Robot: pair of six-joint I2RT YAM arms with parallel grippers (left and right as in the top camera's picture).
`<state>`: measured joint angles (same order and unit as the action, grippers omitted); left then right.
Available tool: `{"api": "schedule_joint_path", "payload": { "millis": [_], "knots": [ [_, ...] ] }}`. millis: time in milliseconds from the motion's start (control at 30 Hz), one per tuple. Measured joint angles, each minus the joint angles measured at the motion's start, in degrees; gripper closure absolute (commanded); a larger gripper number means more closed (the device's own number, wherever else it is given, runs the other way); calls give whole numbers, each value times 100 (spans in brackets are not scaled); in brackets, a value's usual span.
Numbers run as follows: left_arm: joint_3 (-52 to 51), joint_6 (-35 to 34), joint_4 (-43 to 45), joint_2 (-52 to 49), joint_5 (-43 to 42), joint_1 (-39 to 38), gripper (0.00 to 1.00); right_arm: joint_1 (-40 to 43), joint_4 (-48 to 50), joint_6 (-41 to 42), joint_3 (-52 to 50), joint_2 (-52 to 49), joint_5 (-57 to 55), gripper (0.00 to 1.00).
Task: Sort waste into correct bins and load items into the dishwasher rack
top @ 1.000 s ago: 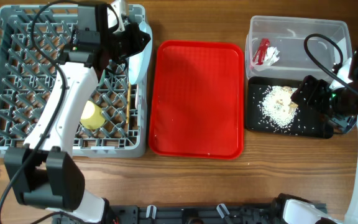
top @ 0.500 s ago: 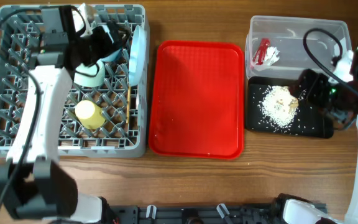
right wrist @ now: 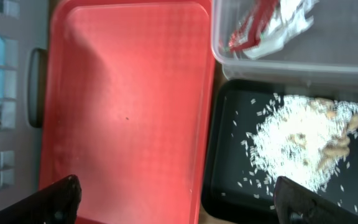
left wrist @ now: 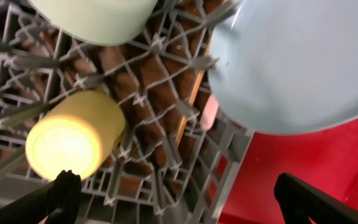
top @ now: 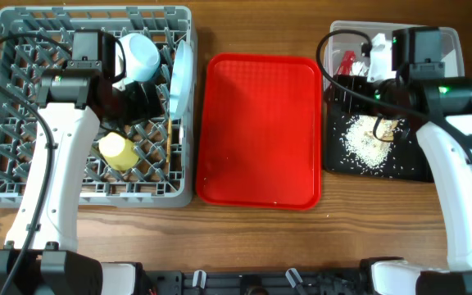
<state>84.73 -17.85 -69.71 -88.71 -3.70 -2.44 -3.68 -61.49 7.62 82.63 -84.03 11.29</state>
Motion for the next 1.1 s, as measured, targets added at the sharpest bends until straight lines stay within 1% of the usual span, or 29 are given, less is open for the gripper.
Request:
{"api": "schedule_joint_path", "payload": {
  "millis": [67,100,200,400,533,633,800,900,1100],
  "knots": [
    [-24,20,-133,26,4,-31,0,2,-66,50,0,46,-140,0],
    [-129,66,-63,125,22,-70,0,2,-68,70,-4,92,-201,0],
    [-887,109,378,828,46,-258,0,2,240,111,-509,774,-439,0],
    [-2518,407,1534,3141,35,-553,0,2,817,229,-1775,2855,-728,0],
    [-3357,535,1722,4583,-4,-658,0,2,809,372,-2382,3982,-999,0],
    [-3615,540,1683,5348,-22,-658,0,2,605,431,-2474,4470,-1095,0],
    [-3637,542,1687,5925,-24,-658,0,2,450,452,-2481,4671,-1152,0],
    [-3639,542,1644,5958,-24,-658,0,2,450,452,-2487,4642,-1158,0],
    [-3659,560,1246,5956,-24,-658,0,2,448,452,-2492,4529,-1158,0]
  ]
}}
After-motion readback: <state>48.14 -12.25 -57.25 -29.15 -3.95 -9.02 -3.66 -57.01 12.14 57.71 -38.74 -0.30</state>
